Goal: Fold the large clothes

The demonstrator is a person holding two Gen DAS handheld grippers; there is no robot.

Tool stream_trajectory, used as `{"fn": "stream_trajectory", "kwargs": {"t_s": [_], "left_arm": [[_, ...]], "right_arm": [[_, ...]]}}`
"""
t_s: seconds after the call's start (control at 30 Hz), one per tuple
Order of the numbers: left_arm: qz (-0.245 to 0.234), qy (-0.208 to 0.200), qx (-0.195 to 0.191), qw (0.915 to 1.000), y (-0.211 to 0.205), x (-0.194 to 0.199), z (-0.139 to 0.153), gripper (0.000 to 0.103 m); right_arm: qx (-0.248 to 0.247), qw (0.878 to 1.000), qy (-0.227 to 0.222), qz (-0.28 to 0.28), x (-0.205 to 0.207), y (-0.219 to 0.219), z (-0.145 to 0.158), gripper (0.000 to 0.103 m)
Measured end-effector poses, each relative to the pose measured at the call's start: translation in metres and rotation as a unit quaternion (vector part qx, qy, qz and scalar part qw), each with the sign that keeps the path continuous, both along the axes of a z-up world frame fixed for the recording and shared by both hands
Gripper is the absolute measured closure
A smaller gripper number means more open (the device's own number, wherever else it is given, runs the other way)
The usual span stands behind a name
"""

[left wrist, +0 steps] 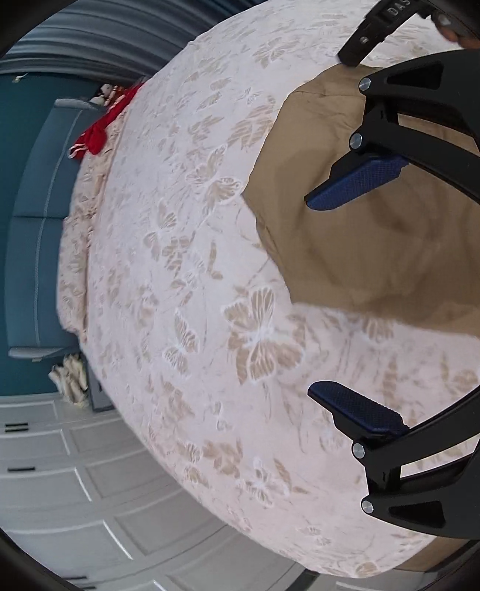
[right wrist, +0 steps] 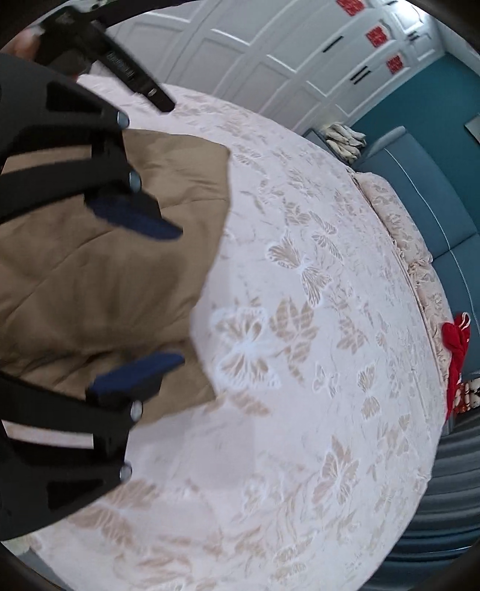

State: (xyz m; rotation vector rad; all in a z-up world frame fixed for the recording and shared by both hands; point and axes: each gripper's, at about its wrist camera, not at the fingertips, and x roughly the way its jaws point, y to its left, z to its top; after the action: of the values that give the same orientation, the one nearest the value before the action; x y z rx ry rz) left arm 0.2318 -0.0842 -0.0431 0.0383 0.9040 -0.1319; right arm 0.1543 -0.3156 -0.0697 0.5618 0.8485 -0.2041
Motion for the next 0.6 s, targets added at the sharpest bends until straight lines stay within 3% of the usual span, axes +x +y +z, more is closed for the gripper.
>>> {"fn": "stream_trajectory", "kwargs": {"t_s": [0.1,0.17,0.23,0.33,0.43,0.6], "left_arm": [[-0.007,0.018,0.004,0.9998,-0.015,0.006,-0.018,0.012],[-0.006,0.017,0.010,0.9998,-0.022,0.006,-0.025,0.012],[-0.010,0.019,0.007,0.9997,-0.028,0.005,-0.030,0.012],[-0.022,0.036,-0.010,0.9991,-0.034,0.005,-0.037,0.009],[-0.024,0.048,-0.012,0.9985,-0.042,0.006,-0.048,0.008],[-0.019,0.042,0.001,0.9989,-0.051,0.005,-0.061,0.008]], "right_arm": [[0.025,0.999,0.024,-0.008,0.020,-0.001,-0.023,0.042],[0.032,0.999,0.036,-0.011,0.025,-0.001,-0.037,0.085],[0.026,0.999,0.028,-0.015,0.021,-0.002,-0.042,0.094],[-0.021,0.999,0.025,-0.030,0.010,-0.002,-0.042,0.097],[-0.074,0.995,0.051,-0.033,0.012,0.003,-0.057,0.097],[-0.074,0.995,0.063,-0.033,0.012,0.000,-0.076,0.096]]}}
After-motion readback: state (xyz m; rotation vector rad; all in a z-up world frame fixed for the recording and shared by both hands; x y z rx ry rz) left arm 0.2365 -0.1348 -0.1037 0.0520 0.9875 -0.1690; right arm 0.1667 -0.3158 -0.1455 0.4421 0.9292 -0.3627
